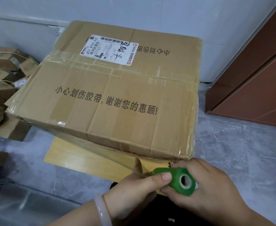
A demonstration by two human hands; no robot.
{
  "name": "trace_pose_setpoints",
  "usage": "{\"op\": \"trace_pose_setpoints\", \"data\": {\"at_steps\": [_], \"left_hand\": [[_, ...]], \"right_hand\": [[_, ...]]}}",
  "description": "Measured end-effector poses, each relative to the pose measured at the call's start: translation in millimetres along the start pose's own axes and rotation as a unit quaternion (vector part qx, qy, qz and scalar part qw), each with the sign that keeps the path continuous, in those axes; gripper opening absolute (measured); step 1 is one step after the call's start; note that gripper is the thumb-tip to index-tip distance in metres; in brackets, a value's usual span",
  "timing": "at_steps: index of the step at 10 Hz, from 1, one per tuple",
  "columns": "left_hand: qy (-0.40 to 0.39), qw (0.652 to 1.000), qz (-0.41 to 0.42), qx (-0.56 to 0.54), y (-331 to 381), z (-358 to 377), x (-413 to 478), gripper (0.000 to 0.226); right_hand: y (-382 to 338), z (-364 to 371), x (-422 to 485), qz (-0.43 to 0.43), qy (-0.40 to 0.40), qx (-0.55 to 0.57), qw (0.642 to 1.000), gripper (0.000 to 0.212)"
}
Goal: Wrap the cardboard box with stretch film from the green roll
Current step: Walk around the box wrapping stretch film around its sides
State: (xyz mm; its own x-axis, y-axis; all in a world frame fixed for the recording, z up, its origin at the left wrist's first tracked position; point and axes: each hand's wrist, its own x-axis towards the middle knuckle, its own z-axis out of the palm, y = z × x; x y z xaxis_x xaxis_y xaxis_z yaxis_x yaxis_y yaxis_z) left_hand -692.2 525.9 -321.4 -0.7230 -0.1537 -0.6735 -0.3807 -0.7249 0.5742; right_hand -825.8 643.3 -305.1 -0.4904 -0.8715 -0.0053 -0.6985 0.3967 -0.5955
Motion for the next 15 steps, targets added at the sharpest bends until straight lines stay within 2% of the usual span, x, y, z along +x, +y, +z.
{"op": "trace_pose_setpoints", "data": {"at_steps": [1, 2, 3, 4, 5, 8, 9, 10, 11, 12, 14, 15], "left_hand": [[0.017, 1.0, 0.004, 0.004, 0.7, 10.1, 5.6, 0.06], [0.033, 0.999, 0.008, 0.027, -0.7, 17.5, 13.4, 0.055], [0.049, 0.999, 0.009, -0.002, -3.6, 16.5, 18.7, 0.082], [0.024, 0.999, -0.03, -0.009, -4.3, 18.8, 20.8, 0.105], [0.025, 0.999, -0.022, 0.007, -2.8, 23.2, 22.2, 0.094], [0.051, 0.998, 0.0, 0.025, 5.6, 30.4, 21.2, 0.106], [0.017, 0.999, 0.001, 0.046, 10.3, 25.8, 19.6, 0.129], [-0.043, 0.996, 0.026, 0.072, 12.3, 30.9, 17.4, 0.105], [-0.056, 0.996, 0.0, 0.069, 13.4, 37.5, 20.3, 0.085], [-0.055, 0.996, 0.011, 0.064, 9.5, 39.4, 25.3, 0.094], [-0.027, 0.996, 0.042, 0.072, 11.7, 44.0, 27.2, 0.069], [-0.09, 0.992, 0.057, 0.062, 6.9, 38.1, 32.1, 0.064]], "right_hand": [[3.9, -1.4, 4.3, -0.007, 0.006, -0.047, 0.999, 0.047], [13.7, -11.2, 9.7, -0.063, -0.025, -0.06, 0.996, 0.057], [27.4, -18.6, 12.5, -0.111, -0.06, -0.036, 0.991, 0.059], [31.8, -24.6, 16.5, -0.098, -0.115, -0.025, 0.988, 0.066], [38.9, -28.3, 19.4, -0.071, -0.146, 0.016, 0.987, 0.073], [42.1, -31.6, 22.0, -0.065, -0.124, 0.009, 0.99, 0.067], [43.6, -30.4, 23.8, -0.093, -0.086, -0.027, 0.992, 0.059], [49.3, -29.7, 22.4, -0.102, -0.089, -0.03, 0.99, 0.058], [53.4, -31.1, 23.8, -0.091, -0.11, -0.031, 0.989, 0.062], [57.0, -31.4, 25.5, -0.099, -0.116, -0.009, 0.988, 0.063], [61.4, -36.6, 36.8, -0.133, -0.138, 0.068, 0.979, 0.057], [61.2, -40.8, 43.9, -0.125, -0.19, 0.095, 0.969, 0.064]]}}
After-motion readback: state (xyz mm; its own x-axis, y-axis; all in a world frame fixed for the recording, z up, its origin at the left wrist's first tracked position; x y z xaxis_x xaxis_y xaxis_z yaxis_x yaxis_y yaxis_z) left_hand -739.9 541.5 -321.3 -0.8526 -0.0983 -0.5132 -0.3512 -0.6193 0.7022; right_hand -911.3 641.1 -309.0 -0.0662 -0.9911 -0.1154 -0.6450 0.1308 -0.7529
